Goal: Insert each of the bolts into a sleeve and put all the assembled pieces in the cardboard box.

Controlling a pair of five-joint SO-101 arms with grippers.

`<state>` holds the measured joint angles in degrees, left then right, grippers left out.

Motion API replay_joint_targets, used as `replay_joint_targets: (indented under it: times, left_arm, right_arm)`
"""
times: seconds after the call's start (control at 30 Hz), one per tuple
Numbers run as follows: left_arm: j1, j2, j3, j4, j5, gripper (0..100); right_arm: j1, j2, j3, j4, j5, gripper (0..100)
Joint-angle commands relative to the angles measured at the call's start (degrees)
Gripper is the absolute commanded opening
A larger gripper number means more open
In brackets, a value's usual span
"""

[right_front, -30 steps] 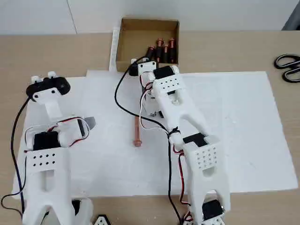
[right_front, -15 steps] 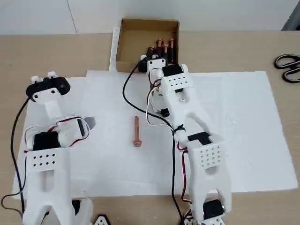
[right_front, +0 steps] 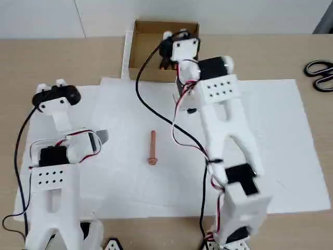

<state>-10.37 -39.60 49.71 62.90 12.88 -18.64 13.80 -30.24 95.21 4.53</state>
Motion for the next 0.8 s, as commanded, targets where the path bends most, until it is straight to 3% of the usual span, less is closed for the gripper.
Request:
replay_joint_targets:
  times: [0.0, 0.37, 0.47, 0.53, 0.77]
  left_arm:
    - [2.9, -0.35, -3.74, 1.67, -0.44, 26]
    - [14.77, 0.0, -10.51, 5.8, -0.18, 26]
    - [16.97, 3.52, -11.03, 5.45, -0.18, 26]
    - [17.32, 8.26, -12.44, 5.45, -0.18, 26]
    - [17.41, 29.01, -22.9, 5.8, -0.09, 26]
  right_arm:
    - [0.66, -10.68, 3.08, 1.19, 0.0, 0.4]
    - [0.75, -36.09, 30.07, 0.75, 0.79, 0.4]
    - [1.19, -40.31, 34.55, 0.66, 5.54, 0.4]
    - [4.53, -41.71, 35.78, 0.66, 8.97, 0.4]
    - [21.41, -42.59, 36.13, 0.66, 9.58, 0.4]
